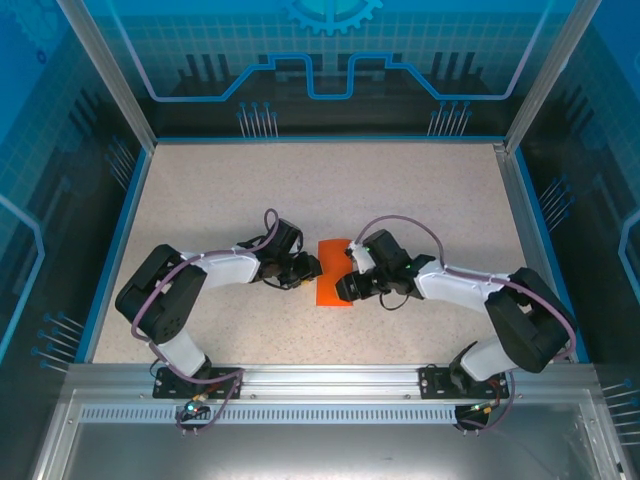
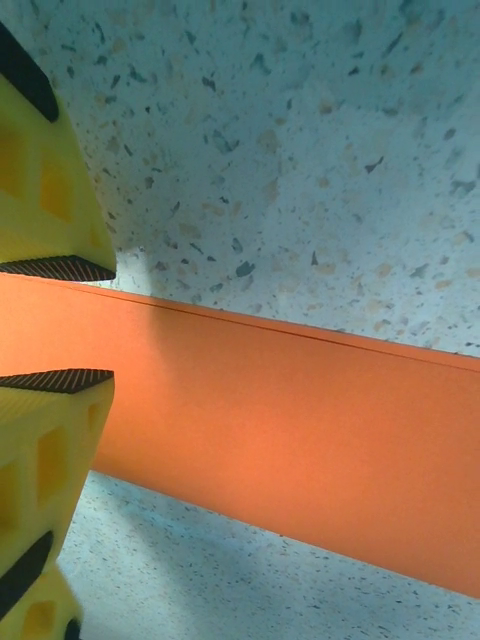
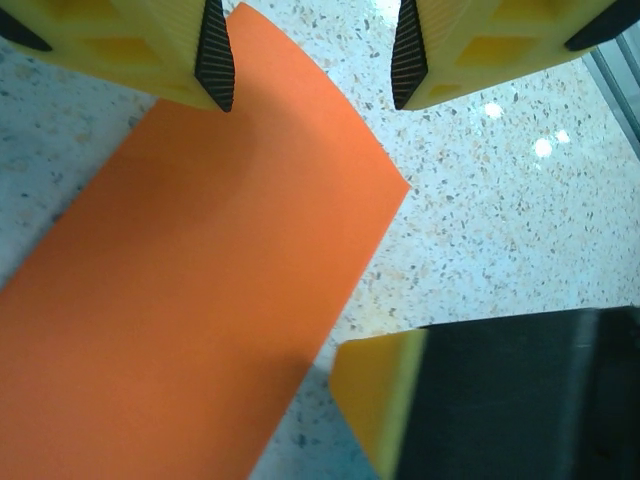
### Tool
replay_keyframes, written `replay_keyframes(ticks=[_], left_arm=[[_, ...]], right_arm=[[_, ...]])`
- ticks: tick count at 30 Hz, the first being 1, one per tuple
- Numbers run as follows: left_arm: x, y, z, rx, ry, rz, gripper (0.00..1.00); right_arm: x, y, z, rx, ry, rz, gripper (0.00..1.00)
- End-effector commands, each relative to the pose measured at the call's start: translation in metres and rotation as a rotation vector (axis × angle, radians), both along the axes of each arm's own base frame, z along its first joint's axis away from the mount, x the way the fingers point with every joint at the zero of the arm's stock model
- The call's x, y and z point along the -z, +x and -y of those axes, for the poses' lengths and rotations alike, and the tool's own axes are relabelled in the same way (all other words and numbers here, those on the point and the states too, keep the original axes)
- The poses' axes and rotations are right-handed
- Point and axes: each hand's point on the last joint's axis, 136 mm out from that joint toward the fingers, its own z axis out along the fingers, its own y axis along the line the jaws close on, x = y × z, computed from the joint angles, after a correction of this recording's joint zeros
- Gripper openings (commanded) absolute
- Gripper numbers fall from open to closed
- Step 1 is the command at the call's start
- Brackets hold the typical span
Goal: Fold a paper plane with a square sheet of paper (pick it up from the middle)
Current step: Fold the triangle a second time at the center of the table.
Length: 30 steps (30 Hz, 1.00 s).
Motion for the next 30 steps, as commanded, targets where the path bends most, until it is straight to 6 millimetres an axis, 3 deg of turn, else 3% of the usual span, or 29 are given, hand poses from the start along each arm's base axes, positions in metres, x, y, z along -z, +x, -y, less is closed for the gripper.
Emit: replay_keyframes(ticks=[1, 7, 10, 14, 17, 24, 30], left_arm=[[-0.008, 0.004, -0.005, -0.028, 0.022, 0.023, 0.32], [-0.016, 0.010, -0.012, -0.047, 0.026, 0.059, 0.32], [-0.017, 0.012, -0.018, -0.059, 0.023, 0.065, 0.32], [-0.016, 0.016, -0.039, -0.102, 0.034, 0.068, 0.32], [-0.020, 0.019, -0.049, -0.120, 0.018, 0.076, 0.32], [-0.030, 0.016, -0.050, -0.112, 0.002, 0.101, 0.32], [-0.027, 0.007, -0.055, -0.120, 0.008, 0.100, 0.33]], right_arm=[[-0.022, 0.007, 0.003, -0.039, -0.060, 0.163, 0.48], [-0.046, -0.003, -0.009, -0.229, -0.092, 0.524, 0.52], [-0.043, -0.016, -0.017, -0.393, -0.171, 0.601, 0.52], [-0.038, -0.023, -0.022, -0.574, -0.363, 0.717, 0.52], [-0.032, -0.018, -0.020, -0.624, -0.439, 0.738, 0.52], [-0.002, -0.034, -0.004, -0.778, -0.550, 0.612, 0.50], [0.015, -0.031, -0.007, -0.792, -0.614, 0.599, 0.51]])
